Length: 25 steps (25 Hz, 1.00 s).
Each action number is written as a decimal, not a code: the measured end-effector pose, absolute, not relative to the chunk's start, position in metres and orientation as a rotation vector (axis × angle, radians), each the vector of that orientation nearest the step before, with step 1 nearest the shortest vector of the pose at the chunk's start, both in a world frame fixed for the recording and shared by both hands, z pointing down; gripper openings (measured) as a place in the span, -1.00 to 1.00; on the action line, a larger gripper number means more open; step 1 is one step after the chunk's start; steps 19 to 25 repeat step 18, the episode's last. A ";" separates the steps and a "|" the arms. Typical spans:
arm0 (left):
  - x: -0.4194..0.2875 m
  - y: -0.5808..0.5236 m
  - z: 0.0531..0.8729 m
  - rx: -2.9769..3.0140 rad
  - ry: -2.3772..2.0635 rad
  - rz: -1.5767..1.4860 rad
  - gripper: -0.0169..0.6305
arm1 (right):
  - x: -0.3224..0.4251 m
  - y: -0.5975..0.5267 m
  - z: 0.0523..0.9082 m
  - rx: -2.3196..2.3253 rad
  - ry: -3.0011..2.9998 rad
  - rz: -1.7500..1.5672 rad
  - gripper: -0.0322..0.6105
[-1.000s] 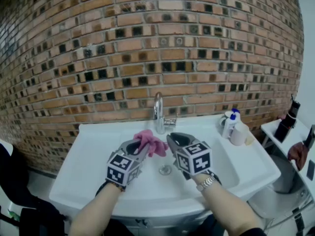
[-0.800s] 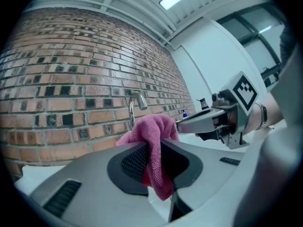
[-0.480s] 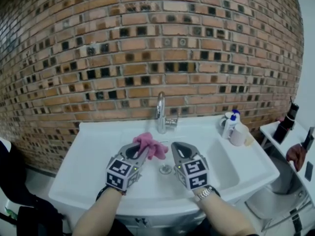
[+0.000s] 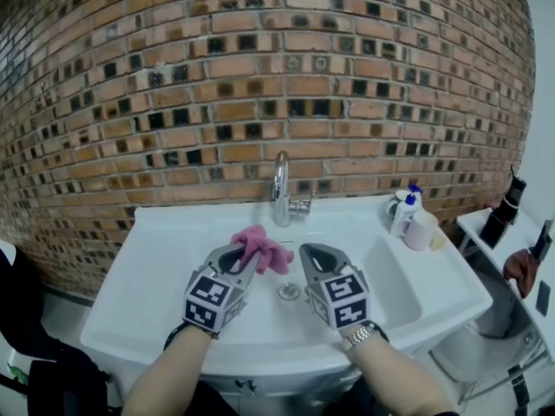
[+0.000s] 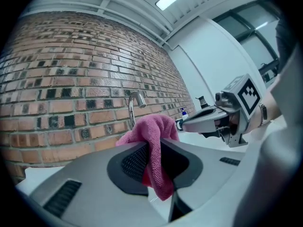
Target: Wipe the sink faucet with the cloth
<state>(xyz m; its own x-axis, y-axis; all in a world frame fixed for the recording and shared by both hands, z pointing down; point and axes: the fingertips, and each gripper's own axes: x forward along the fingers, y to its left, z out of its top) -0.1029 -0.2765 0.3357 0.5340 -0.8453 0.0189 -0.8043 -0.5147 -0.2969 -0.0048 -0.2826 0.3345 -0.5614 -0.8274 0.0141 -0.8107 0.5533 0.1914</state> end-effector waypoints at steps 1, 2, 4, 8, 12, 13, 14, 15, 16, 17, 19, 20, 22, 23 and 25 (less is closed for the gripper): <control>-0.104 -0.277 0.336 -2.520 1.391 -0.237 -0.73 | -0.005 -0.282 0.333 1.416 -2.685 -0.251 -0.86; -0.105 -0.277 0.336 -2.517 1.398 -0.237 -0.73 | -0.006 -0.282 0.331 1.413 -2.693 -0.252 -0.87; -0.108 -0.278 0.336 -2.510 1.414 -0.237 -0.73 | -0.007 -0.280 0.331 1.405 -2.703 -0.242 -0.87; -0.113 -0.279 0.339 -2.503 1.438 -0.246 -0.73 | -0.007 -0.280 0.332 1.401 -2.704 -0.240 -0.87; -0.110 -0.278 0.334 -2.500 1.427 -0.219 -0.73 | -0.006 -0.280 0.332 1.399 -2.701 -0.231 -0.87; -0.109 -0.278 0.333 -2.499 1.421 -0.213 -0.73 | -0.005 -0.280 0.332 1.400 -2.700 -0.230 -0.87; -0.109 -0.278 0.332 -2.499 1.417 -0.209 -0.73 | -0.005 -0.280 0.332 1.401 -2.698 -0.232 -0.87; -0.109 -0.278 0.331 -2.499 1.416 -0.207 -0.73 | -0.005 -0.281 0.333 1.400 -2.697 -0.234 -0.87; -0.109 -0.277 0.331 -2.499 1.416 -0.205 -0.73 | -0.006 -0.281 0.333 1.400 -2.696 -0.236 -0.87; -0.109 -0.277 0.330 -2.499 1.417 -0.204 -0.73 | -0.006 -0.281 0.334 1.400 -2.694 -0.236 -0.87; -0.110 -0.277 0.330 -2.499 1.417 -0.203 -0.73 | -0.006 -0.281 0.334 1.400 -2.692 -0.237 -0.87; -0.110 -0.277 0.330 -2.499 1.417 -0.203 -0.73 | -0.006 -0.281 0.334 1.400 -2.692 -0.237 -0.87; -0.110 -0.277 0.330 -2.499 1.417 -0.203 -0.73 | -0.006 -0.281 0.334 1.400 -2.692 -0.237 -0.87; -0.110 -0.277 0.330 -2.499 1.417 -0.203 -0.73 | -0.006 -0.281 0.334 1.400 -2.692 -0.237 -0.87; -0.110 -0.277 0.330 -2.499 1.417 -0.203 -0.73 | -0.006 -0.281 0.334 1.400 -2.692 -0.237 -0.87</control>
